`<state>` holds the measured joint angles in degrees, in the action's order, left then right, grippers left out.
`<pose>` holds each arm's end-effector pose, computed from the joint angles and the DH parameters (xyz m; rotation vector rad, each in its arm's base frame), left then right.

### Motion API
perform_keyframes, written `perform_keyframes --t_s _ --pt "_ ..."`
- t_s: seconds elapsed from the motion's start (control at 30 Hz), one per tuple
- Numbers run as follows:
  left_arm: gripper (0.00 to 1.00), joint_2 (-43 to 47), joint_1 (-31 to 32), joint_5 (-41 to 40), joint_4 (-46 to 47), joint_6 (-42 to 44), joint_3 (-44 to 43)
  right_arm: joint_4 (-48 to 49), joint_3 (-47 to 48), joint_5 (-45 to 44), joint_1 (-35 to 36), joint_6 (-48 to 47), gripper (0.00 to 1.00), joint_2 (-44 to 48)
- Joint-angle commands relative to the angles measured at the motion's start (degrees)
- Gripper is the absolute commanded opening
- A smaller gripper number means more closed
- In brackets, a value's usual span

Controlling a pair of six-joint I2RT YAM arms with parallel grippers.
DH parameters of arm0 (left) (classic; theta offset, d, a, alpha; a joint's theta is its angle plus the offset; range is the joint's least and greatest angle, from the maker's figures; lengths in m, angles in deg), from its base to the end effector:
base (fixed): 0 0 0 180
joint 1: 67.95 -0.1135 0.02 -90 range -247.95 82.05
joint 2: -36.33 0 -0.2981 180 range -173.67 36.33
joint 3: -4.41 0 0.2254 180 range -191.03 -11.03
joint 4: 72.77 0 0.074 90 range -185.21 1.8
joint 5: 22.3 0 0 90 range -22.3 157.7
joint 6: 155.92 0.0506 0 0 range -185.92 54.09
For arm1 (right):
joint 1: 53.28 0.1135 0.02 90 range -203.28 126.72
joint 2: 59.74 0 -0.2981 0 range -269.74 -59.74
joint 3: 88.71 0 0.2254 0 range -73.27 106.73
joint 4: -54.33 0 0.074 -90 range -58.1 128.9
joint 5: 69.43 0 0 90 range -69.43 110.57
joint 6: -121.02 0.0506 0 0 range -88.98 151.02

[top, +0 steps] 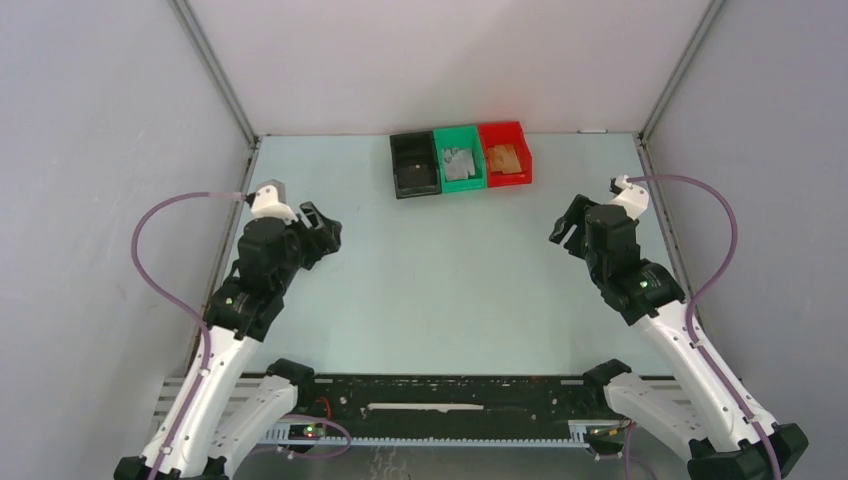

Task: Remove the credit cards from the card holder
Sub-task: Move the card holder to the center of the board.

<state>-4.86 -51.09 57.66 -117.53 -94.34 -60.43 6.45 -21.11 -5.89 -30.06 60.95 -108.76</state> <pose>0.1152 -0.0257 0.3556 -0.3127 1.9246 -0.3561 0.1396 0.0353 0.3520 0.3932 1.9873 0.1037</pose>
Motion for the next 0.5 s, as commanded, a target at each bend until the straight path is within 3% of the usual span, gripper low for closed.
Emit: perform_keyframes --t_s 0.0,0.17,0.27,0.37,0.47 --pt "0.74 1.5 0.1 0.0 3.0 0.0 1.4 -0.7 1.8 -1.6 -0.3 0.5 0.79 0.5" --pt "0.76 1.3 0.0 -0.5 3.0 0.5 1.6 -0.6 1.7 -1.6 -0.3 0.8 0.79 0.2" --pt "0.87 0.8 0.1 -0.8 2.8 1.4 1.8 -0.1 1.1 -1.5 -0.3 1.2 0.79 0.7" --pt "0.92 -1.9 0.1 -8.5 -1.1 -0.9 0.7 0.8 -0.3 -1.3 -0.3 1.7 0.79 1.2" --pt "0.90 -10.0 -1.6 -15.0 -9.1 -3.4 -4.6 1.1 -0.9 -1.0 -0.3 2.3 0.79 1.2"
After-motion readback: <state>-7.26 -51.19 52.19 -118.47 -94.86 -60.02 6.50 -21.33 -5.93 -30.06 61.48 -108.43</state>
